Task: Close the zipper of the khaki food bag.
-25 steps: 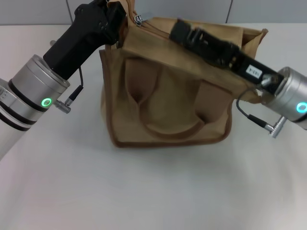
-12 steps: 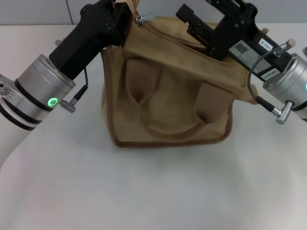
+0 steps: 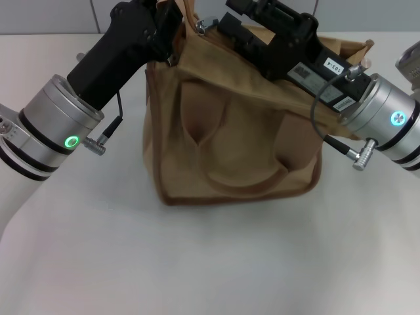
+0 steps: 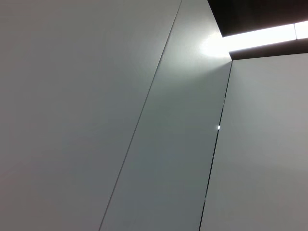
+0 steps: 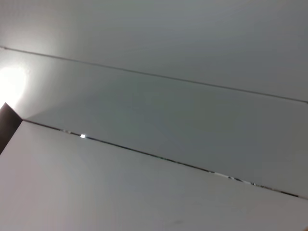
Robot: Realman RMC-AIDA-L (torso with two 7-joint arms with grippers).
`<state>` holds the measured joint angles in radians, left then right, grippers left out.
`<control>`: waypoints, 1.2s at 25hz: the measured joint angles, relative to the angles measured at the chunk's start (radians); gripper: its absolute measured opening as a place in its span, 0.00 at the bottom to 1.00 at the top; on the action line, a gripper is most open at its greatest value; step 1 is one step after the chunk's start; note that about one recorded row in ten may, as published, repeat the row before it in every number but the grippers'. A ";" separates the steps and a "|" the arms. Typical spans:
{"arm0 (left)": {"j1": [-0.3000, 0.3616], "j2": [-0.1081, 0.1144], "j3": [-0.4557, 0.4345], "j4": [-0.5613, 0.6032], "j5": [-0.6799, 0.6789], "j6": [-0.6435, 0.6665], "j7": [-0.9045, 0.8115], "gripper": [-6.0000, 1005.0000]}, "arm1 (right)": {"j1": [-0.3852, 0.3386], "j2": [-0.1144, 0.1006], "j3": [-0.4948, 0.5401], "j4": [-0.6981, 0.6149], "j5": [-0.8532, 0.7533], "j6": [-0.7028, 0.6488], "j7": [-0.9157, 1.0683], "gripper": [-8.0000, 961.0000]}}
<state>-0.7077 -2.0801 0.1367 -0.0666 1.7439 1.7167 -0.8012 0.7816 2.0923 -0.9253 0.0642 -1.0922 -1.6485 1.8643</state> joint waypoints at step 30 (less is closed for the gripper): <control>-0.008 0.000 -0.003 0.002 -0.002 -0.005 -0.001 0.03 | -0.118 0.000 0.051 -0.081 -0.068 -0.145 -0.369 0.53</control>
<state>-0.7152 -2.0800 0.1334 -0.0645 1.7424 1.7119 -0.8022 0.6636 2.0924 -0.8744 -0.0164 -1.1605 -1.7930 1.4957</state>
